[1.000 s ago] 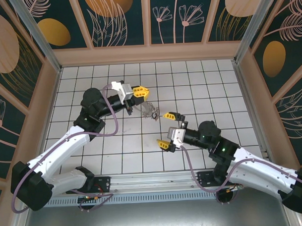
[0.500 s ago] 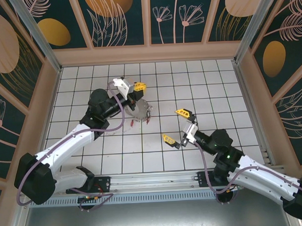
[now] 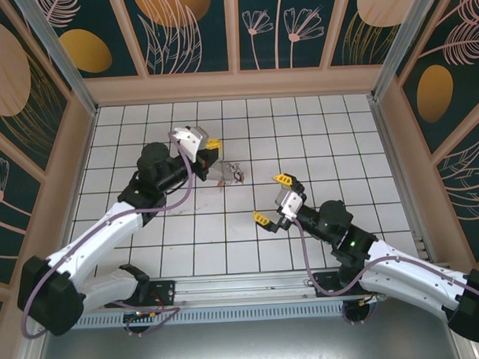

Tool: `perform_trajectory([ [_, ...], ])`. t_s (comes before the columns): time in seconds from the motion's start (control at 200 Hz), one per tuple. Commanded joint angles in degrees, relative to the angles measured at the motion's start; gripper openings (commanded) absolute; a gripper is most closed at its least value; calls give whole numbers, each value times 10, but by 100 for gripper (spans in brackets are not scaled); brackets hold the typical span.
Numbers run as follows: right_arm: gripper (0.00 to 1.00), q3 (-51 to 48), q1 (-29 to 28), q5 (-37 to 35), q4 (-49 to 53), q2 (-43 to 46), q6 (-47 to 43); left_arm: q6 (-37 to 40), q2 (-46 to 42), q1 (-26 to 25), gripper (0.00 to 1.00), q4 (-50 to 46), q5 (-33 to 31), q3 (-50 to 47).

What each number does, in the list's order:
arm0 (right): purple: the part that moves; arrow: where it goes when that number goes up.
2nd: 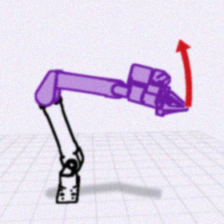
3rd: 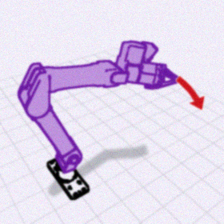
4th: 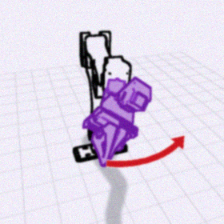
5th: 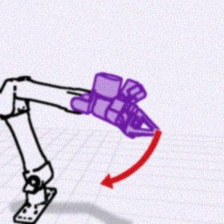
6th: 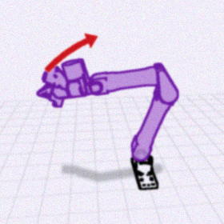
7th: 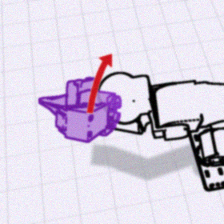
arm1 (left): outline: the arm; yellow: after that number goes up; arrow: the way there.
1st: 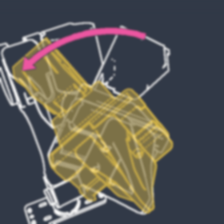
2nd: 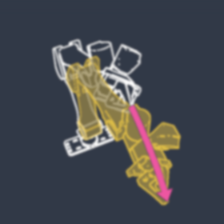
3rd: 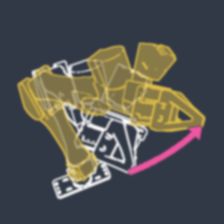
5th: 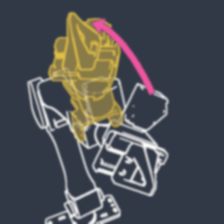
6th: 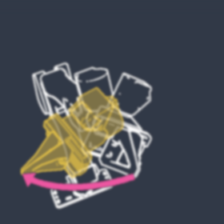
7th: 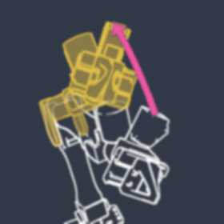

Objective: Put the keys on the keyring

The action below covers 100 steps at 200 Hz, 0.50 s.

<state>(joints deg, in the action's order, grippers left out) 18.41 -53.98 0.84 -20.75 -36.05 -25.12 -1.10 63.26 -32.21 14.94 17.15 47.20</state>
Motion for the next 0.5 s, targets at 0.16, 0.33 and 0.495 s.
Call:
perform_trajectory([
  [0.16,99,25,10,-7,-3,-10,1,76,-160,9,0,-186,-92,19],
  [0.33,99,29,12,-5,-20,-39,9,88,-144,8,0,-266,-12,24],
  [0.495,99,33,17,-34,-13,-48,28,111,-35,9,0,-275,39,11],
])
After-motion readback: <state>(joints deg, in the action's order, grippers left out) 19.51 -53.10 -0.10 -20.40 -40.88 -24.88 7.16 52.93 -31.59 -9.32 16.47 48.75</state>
